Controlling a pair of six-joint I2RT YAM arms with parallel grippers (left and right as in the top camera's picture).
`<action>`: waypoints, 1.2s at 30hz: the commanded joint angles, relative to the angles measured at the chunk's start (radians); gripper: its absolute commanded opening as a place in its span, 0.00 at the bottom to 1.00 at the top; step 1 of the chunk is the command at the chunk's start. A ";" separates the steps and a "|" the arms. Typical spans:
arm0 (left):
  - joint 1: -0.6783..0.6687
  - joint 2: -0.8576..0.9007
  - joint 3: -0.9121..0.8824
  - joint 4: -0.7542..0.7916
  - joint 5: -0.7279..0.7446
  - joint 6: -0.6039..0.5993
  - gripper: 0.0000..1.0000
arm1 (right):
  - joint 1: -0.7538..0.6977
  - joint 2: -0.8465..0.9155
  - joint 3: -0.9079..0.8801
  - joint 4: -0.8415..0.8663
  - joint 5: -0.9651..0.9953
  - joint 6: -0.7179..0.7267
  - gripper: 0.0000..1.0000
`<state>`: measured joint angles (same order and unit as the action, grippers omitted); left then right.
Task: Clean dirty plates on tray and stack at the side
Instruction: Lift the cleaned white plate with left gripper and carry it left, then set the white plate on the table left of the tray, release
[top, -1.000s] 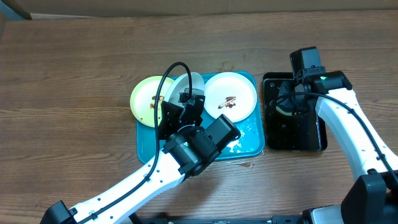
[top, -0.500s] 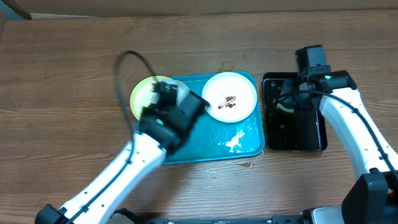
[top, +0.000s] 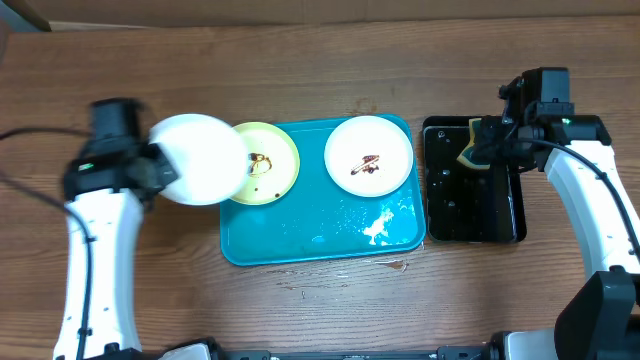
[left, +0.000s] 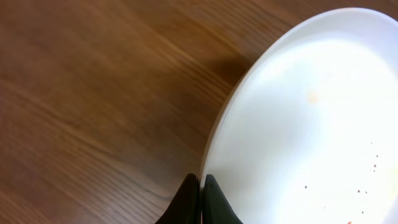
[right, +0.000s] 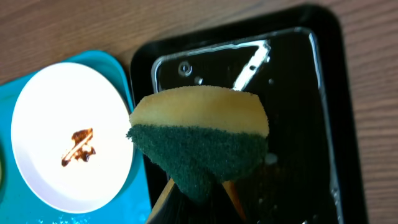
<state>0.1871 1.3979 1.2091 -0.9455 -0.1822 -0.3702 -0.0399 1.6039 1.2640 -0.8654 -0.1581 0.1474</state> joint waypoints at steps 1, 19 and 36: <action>0.219 -0.014 0.023 0.007 0.114 -0.037 0.04 | 0.002 0.002 0.010 0.022 -0.024 -0.044 0.04; 0.369 0.238 0.016 0.149 0.065 -0.063 0.04 | 0.008 0.037 0.008 -0.035 -0.027 -0.045 0.04; 0.369 0.338 0.044 0.082 0.155 -0.049 0.56 | 0.008 0.037 0.008 -0.050 -0.026 -0.044 0.04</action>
<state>0.5522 1.7592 1.2129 -0.8421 -0.1345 -0.4160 -0.0376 1.6432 1.2640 -0.9203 -0.1764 0.1078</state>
